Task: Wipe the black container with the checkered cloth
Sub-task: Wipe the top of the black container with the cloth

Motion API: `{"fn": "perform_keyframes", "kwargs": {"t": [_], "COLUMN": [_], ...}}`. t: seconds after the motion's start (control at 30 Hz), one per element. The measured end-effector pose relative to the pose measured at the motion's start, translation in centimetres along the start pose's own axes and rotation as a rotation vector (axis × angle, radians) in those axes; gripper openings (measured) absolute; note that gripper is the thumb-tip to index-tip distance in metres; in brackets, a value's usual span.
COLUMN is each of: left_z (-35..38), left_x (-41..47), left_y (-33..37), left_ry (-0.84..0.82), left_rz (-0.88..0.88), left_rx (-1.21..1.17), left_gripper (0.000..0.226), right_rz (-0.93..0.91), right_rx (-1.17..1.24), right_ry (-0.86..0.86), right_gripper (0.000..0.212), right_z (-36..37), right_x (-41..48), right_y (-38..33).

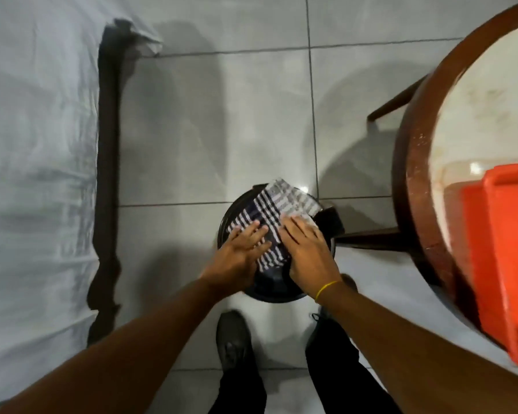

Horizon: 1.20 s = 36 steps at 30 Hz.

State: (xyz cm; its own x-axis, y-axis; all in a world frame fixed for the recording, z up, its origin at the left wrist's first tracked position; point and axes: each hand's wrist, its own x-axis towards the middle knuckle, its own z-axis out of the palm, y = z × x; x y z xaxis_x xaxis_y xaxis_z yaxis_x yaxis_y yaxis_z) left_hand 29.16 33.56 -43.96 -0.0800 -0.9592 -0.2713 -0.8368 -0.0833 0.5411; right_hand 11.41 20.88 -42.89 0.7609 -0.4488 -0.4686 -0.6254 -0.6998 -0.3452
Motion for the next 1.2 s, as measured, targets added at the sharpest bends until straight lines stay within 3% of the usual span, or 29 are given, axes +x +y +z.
{"fn": "perform_keyframes", "kwargs": {"t": [0.07,0.17,0.27,0.33,0.4,0.47,0.6,0.67,0.77,0.93,1.2], "left_z": [1.6,1.3,0.1,-1.0,-1.4,-1.1,0.1,0.8,1.7,2.4,2.3], "left_x": [-1.0,-2.0,-1.2,-0.1,1.2,2.0,2.6,2.4,2.2,2.6,3.1], "left_y": [0.2,0.1,-0.9,-1.7,-2.6,-3.4,-4.8,-5.6,-7.0,-8.8,-9.8], "left_ry": [0.075,0.281,0.582,0.582,0.464,0.336,0.3,0.296,0.266,0.253,0.295], "left_rz": [-0.056,-0.236,-0.65,-1.038,-1.246,-1.253,-1.188,-1.14,-1.083,-1.041,-1.102], "left_rx": [-0.023,-0.167,-0.395,-0.704,-1.116,-1.292,-1.088,-1.126,-1.225,-1.259,-1.444], "left_gripper": [0.062,0.061,0.047,0.043,0.032,0.04,0.045,0.047,0.05,0.051,0.068], "right_rz": [0.009,0.033,0.143,0.228,0.322,0.429,0.549,0.53,0.42,0.04,-0.805], "right_rx": [-0.005,0.008,0.085,0.089,0.082,0.084,0.095,0.064,0.004,-0.123,-0.389], "right_ry": [-0.014,0.083,0.248,0.311,0.311,0.283,0.351,0.393,0.398,0.318,0.054], "right_gripper": [0.09,0.091,0.087,0.086,0.086,0.085,0.079,0.076,0.075,0.076,0.081], "right_z": [2.3,2.8,1.7,1.0,1.1,1.8,4.0,4.9,5.6,5.4,5.5], "right_x": [-1.2,-1.9,-0.5,1.8,4.5,6.8,9.5,9.9,10.2,10.5,9.4], "right_y": [0.0,-0.6,-2.4,-4.1,-5.5,-6.2,-7.0,-7.2,-6.9,-5.9,-3.5]}}
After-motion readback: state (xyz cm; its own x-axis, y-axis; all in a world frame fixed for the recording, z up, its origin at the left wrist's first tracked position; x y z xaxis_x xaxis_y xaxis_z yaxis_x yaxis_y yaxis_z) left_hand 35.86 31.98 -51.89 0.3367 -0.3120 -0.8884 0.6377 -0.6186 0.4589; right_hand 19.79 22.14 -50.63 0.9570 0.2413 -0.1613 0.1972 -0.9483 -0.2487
